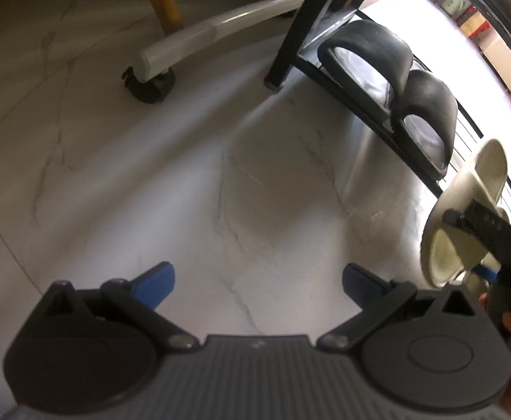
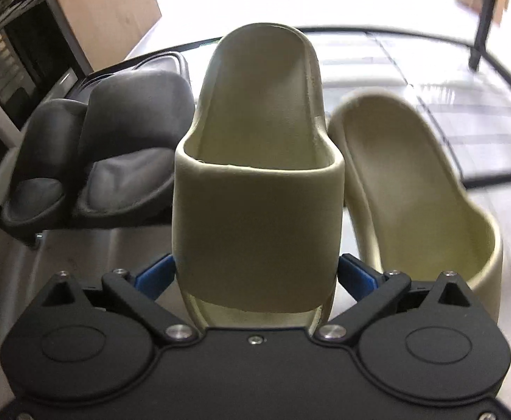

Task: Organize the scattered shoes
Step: 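Carry the cream slides with the right gripper onto the rack shelf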

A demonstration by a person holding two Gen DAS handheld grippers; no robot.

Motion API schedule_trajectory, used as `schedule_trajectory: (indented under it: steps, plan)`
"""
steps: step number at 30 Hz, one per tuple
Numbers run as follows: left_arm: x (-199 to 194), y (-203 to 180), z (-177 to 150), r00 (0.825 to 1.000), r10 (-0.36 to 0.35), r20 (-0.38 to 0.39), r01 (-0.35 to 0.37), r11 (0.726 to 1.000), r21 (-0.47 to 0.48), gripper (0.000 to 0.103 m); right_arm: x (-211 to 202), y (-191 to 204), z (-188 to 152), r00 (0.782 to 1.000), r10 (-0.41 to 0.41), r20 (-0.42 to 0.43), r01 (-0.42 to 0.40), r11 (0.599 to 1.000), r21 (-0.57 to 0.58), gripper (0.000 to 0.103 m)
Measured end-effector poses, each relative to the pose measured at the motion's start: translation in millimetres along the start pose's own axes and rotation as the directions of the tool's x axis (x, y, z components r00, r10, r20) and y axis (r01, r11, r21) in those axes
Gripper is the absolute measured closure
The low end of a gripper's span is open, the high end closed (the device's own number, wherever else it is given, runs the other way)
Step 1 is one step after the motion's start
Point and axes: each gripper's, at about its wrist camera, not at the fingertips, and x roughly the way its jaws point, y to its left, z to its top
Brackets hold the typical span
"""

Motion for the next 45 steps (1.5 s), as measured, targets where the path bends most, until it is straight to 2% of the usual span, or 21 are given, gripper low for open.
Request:
schedule_trajectory:
  steps: [3, 7, 8, 11, 15, 18, 24, 28, 32, 35, 38, 39, 40, 41, 44, 45]
  plan:
    - [2, -3, -1, 1.0, 0.0, -0.007, 0.0, 1.0, 0.015, 0.001, 1, -2, 8, 1.0, 0.022, 0.007, -0.022, 0.999, 0.036, 0.003]
    - [4, -7, -3, 1.0, -0.004, -0.014, 0.005, 0.999, 0.035, 0.001, -10, 12, 21, 0.992, 0.002, 0.129, 0.009, 0.996, -0.087, 0.003]
    - [4, -8, -3, 1.0, -0.004, -0.016, 0.005, 0.999, 0.042, 0.001, -8, 11, 27, 0.99, 0.0, 0.14, 0.012, 0.996, -0.086, 0.004]
    - [6, -11, -5, 1.0, 0.002, -0.023, -0.001, 0.998, 0.06, 0.001, 7, -1, 39, 0.994, 0.014, 0.108, -0.013, 1.0, -0.009, 0.002]
    - [9, -13, -5, 1.0, 0.01, -0.026, -0.009, 0.997, 0.072, 0.001, 12, -3, 37, 0.988, 0.0, 0.152, 0.008, 0.998, -0.055, 0.002]
    - [10, -14, -5, 1.0, 0.015, -0.027, -0.013, 0.997, 0.077, 0.001, 10, 0, 28, 0.976, -0.011, 0.219, 0.03, 0.996, -0.085, 0.002]
    - [11, -13, -4, 0.999, 0.013, -0.03, -0.011, 0.997, 0.08, 0.001, -2, 11, 4, 0.935, -0.031, 0.352, 0.086, 0.986, -0.143, 0.003]
    - [10, -13, -4, 0.999, 0.008, -0.031, -0.006, 0.997, 0.077, 0.001, -6, 26, -10, 0.899, -0.045, 0.435, 0.131, 0.976, -0.171, 0.003]
    - [9, -12, -5, 0.999, 0.003, -0.032, -0.001, 0.997, 0.073, 0.001, -15, 36, -14, 0.847, -0.033, 0.53, 0.18, 0.957, -0.228, 0.004]
    - [9, -12, -5, 0.999, 0.001, -0.034, 0.001, 0.997, 0.072, 0.001, -22, 34, -12, 0.833, -0.027, 0.553, 0.185, 0.955, -0.232, 0.004]
    - [9, -13, -5, 0.999, 0.0, -0.038, 0.003, 0.997, 0.077, 0.001, -19, 33, -9, 0.847, -0.03, 0.531, 0.19, 0.95, -0.248, 0.004]
    - [9, -13, -5, 0.999, 0.0, -0.039, 0.003, 0.997, 0.079, 0.001, -15, 31, -9, 0.862, -0.035, 0.506, 0.181, 0.953, -0.242, 0.003]
    - [9, -13, -5, 0.999, 0.0, -0.04, 0.003, 0.997, 0.08, 0.001, -8, 27, -6, 0.898, -0.044, 0.439, 0.155, 0.963, -0.221, 0.003]
    - [9, -14, -5, 0.999, 0.001, -0.041, 0.003, 0.997, 0.082, 0.001, -2, 22, -4, 0.924, -0.049, 0.379, 0.13, 0.973, -0.191, 0.002]
    - [9, -13, -4, 0.999, -0.001, -0.041, 0.005, 0.997, 0.08, 0.001, -4, 16, 4, 0.943, -0.049, 0.328, 0.109, 0.98, -0.167, 0.0]
    - [9, -13, -4, 0.999, -0.003, -0.04, 0.006, 0.997, 0.078, 0.001, -8, 18, 6, 0.94, -0.055, 0.335, 0.12, 0.977, -0.176, 0.0]
